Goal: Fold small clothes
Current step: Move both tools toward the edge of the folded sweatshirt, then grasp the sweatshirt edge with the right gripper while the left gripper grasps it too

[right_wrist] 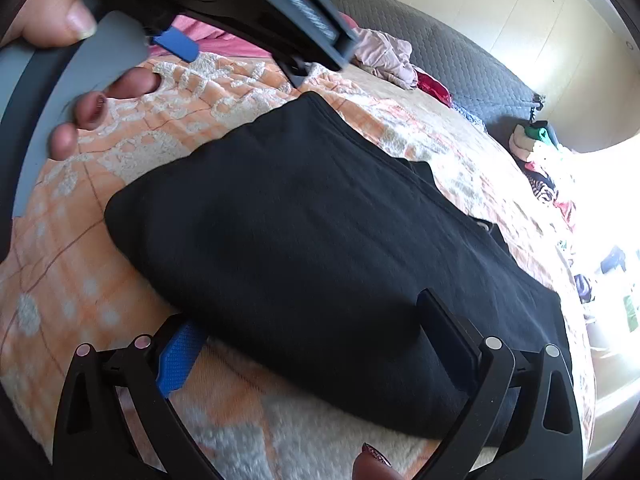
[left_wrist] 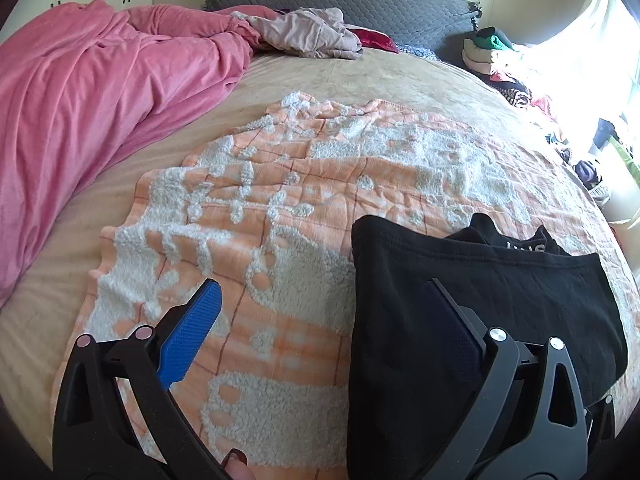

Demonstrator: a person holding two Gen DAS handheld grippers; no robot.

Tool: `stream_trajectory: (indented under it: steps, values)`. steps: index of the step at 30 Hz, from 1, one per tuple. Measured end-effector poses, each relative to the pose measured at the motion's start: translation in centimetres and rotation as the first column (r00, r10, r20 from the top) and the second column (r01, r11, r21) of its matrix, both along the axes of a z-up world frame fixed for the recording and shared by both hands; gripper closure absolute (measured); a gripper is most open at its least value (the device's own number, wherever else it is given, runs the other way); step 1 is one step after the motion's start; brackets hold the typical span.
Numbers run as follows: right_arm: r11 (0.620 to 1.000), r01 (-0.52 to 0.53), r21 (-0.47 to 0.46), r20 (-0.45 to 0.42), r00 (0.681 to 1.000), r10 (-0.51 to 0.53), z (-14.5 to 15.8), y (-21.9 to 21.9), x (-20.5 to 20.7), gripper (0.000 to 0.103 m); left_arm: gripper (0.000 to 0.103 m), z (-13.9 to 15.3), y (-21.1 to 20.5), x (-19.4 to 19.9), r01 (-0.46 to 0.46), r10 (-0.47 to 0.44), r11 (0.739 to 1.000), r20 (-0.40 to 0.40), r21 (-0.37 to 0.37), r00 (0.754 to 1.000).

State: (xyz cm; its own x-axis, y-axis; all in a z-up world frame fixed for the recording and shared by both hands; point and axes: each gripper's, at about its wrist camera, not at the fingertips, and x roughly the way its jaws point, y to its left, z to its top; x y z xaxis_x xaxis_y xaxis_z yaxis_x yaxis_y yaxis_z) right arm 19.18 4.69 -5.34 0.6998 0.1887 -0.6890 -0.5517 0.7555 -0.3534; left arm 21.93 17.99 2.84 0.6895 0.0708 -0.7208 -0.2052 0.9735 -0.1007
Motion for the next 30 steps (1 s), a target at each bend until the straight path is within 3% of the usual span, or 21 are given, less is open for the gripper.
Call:
stream_trajectory:
  steps: [7, 13, 27, 30]
  values:
    - [1.0, -0.003, -0.024, 0.053, 0.999, 0.005, -0.2, 1.2, 1.2, 0.006, 0.01, -1.5, 0.2, 1.3, 0.014, -0.015, 1.0, -0.038, -0.019, 0.999]
    - [1.0, 0.019, 0.025, 0.085, 0.996, -0.021, 0.5, 0.0, 1.5, 0.008, 0.01, -2.2, 0.2, 2.0, 0.028, -0.032, 0.996, -0.049, -0.083, 0.998]
    - [0.987, 0.015, 0.161, 0.036, 0.999, -0.022, 1.6, -2.1, 1.3, 0.066, 0.01, -3.3, 0.1, 2.5, 0.064, -0.079, 0.981, -0.073, -0.183, 0.994]
    - [0.977, 0.028, 0.211, 0.016, 0.999, -0.032, 1.9, -2.9, 1.3, 0.071, 0.01, -3.9, -0.3, 2.6, 0.071, -0.088, 0.979, -0.085, -0.189, 0.992]
